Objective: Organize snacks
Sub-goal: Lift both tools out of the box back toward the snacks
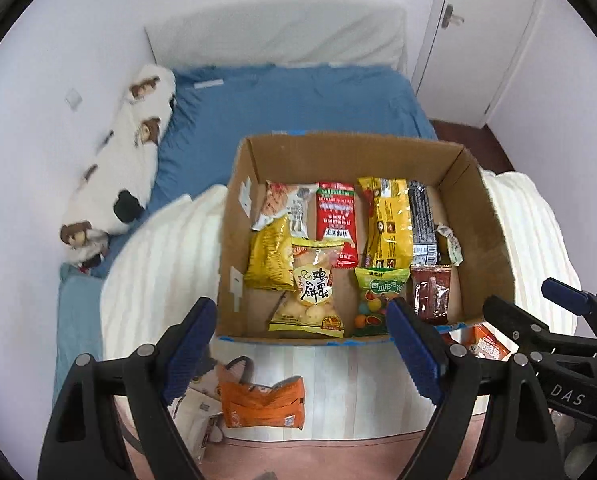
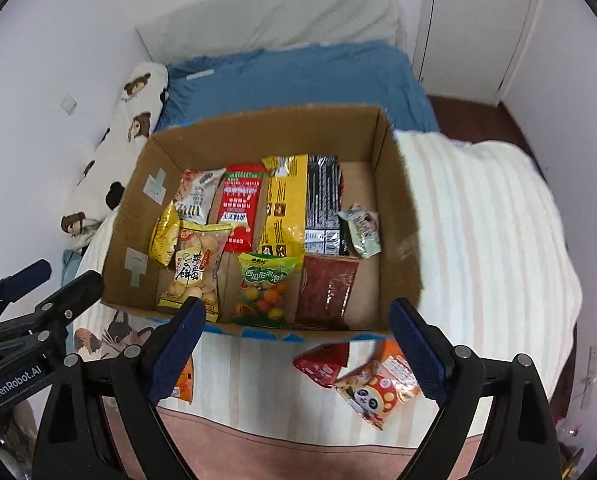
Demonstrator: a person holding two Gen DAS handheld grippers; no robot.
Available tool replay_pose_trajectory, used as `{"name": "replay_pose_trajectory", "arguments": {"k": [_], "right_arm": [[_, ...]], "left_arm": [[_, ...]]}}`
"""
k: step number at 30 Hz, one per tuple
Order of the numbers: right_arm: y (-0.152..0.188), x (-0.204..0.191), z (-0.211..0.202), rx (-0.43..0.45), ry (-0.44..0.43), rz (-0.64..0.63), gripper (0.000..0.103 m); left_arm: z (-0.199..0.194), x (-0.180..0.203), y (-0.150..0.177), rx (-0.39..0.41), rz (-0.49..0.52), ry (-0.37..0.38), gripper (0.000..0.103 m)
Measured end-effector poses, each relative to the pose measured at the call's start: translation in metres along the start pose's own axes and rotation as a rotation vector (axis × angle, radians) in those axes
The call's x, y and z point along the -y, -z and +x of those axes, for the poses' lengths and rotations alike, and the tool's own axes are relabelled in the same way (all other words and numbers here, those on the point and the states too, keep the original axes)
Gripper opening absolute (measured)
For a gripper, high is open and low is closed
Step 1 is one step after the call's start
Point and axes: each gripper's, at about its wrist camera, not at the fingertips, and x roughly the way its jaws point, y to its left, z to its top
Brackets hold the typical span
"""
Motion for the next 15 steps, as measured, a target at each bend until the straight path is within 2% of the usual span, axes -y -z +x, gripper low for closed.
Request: {"name": "replay_pose_trajectory", "arguments": {"k": [9,15], "right_arm": [[0.049,-0.006,-0.057,0.122,0.005,-0.031,0.095],[0.083,-0.008,-0.078,0.167,-0.010,-0.040,0.095]], "left_arm": [[-0.051,-0.003,0.045,0.113,-0.013,-0.006,0.086],[-0.067,0.001,0.073,0.152,-0.012,-0.008,0.086]]}}
